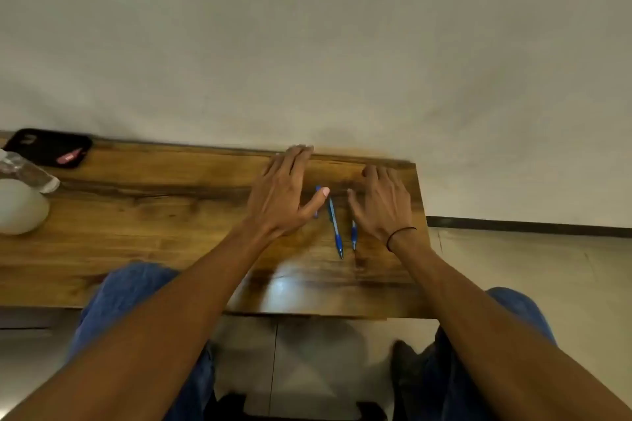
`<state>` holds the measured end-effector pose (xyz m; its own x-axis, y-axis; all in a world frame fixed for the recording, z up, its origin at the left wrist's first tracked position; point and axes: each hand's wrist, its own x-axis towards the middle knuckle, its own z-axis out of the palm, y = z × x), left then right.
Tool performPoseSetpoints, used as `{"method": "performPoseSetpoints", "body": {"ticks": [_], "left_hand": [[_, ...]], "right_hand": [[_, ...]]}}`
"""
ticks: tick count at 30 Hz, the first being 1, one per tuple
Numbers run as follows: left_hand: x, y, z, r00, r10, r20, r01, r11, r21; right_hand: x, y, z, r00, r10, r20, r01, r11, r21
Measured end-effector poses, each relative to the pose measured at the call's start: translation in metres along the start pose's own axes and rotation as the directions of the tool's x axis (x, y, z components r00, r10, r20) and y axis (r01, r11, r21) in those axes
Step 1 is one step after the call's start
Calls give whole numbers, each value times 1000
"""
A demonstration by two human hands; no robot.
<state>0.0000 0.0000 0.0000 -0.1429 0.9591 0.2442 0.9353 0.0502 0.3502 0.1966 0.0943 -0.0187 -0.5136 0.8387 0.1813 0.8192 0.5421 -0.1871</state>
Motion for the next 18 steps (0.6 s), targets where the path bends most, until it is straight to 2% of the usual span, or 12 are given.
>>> {"method": "performPoseSetpoints", "body": {"ticks": [4, 8, 11, 14, 16, 18], "left_hand": [[-2, -6, 16, 998, -21, 56, 19, 999, 36], [3, -9, 29, 999, -35, 26, 35, 999, 22], [6, -8, 34, 993, -98, 64, 103, 991, -82], [13, -3, 36, 981, -131, 140, 161, 958, -238], [21, 2, 38, 960, -171, 222, 240, 910, -337], [29, 6, 40, 917, -220, 333, 362, 811, -459]], "right_hand": [[3, -2, 14, 989, 103, 108, -108, 993, 40], [4, -3, 27, 946, 187, 265, -211, 975, 65], [8, -2, 30, 905, 235, 355, -292, 950, 115], [15, -4, 24, 891, 269, 366, -355, 915, 192], [20, -6, 18, 898, 278, 342, -370, 897, 243], [24, -8, 13, 914, 271, 301, -363, 879, 310]]}}
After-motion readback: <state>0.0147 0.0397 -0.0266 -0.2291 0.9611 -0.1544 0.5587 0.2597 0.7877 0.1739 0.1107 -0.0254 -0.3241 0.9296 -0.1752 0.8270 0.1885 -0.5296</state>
